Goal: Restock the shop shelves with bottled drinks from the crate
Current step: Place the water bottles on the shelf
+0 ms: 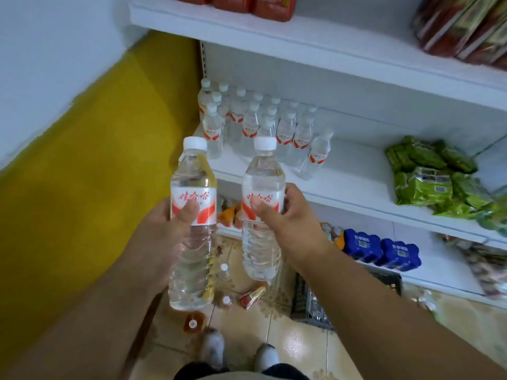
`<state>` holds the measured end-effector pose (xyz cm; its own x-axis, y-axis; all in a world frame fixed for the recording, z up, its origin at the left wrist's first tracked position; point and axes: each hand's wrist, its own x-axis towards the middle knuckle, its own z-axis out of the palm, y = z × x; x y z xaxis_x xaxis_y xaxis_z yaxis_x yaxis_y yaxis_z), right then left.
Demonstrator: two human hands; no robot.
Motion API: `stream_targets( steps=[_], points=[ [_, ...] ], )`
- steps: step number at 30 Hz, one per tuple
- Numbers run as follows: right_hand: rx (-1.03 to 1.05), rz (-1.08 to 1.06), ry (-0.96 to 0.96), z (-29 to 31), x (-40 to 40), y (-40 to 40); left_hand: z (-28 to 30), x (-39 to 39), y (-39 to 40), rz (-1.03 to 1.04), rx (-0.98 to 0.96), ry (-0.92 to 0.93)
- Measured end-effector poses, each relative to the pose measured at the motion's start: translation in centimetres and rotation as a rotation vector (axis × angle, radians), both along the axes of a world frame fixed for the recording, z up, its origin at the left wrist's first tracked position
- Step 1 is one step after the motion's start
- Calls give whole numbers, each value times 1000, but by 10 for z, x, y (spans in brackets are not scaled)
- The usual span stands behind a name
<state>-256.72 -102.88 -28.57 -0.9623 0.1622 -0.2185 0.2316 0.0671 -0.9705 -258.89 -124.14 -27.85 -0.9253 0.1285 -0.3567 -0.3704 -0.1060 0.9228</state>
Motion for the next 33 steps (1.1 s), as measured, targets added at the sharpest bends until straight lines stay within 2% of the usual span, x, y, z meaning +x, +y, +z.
stream_targets(
  steps=[7,15,19,24,33],
  points=[
    [-20,-123,41,-5,-35,20,-17,-49,23,-143,-49,51],
    [79,-175,4,-37,-76,76,-51,-103,89,-251,-94,71],
    [80,-132,-4,-47,-100,98,-63,-120,107,-194,-117,11],
    [137,-60,0,-62,-145,106,-74,-146,122,-6,-127,5],
    [202,-23,-21,-129,-229,54,-121,-199,96,79,-181,-3]
  ],
)
